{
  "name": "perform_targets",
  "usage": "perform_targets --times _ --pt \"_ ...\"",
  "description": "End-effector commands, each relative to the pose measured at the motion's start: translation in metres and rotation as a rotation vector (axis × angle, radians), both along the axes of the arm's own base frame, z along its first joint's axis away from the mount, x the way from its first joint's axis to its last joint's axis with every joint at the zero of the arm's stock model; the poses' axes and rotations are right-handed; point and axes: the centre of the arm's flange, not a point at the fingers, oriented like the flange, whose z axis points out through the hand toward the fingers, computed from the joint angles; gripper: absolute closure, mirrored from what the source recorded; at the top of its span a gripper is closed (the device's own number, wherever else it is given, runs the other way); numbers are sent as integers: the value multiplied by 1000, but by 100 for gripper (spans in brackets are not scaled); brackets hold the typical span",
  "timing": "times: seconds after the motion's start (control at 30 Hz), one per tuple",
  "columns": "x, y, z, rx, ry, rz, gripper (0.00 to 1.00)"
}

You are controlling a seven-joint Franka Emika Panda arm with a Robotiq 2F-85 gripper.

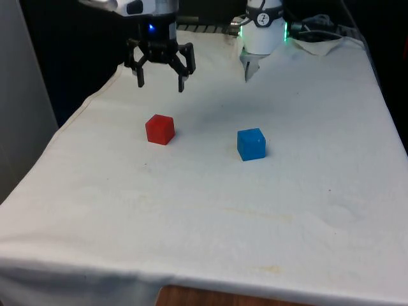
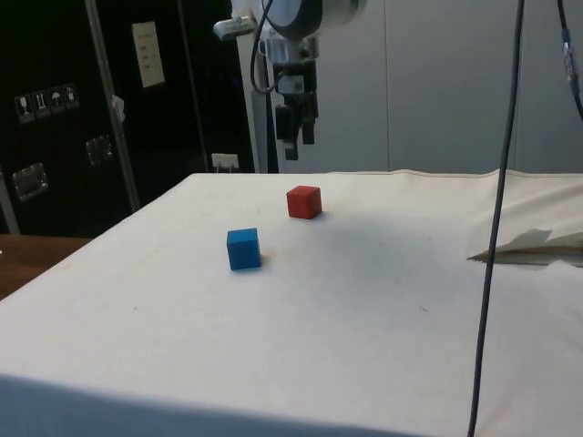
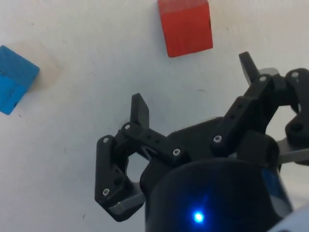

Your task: Stack the two cubes.

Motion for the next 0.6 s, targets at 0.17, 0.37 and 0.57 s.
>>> perform_targets --times 0.17,0.37,0.57 --pt "2 -2 -10 22 -16 -8 0" --pt "2 -3 -17 29 -20 -20 0" --pt "3 -3 -32 33 -28 -30 0"
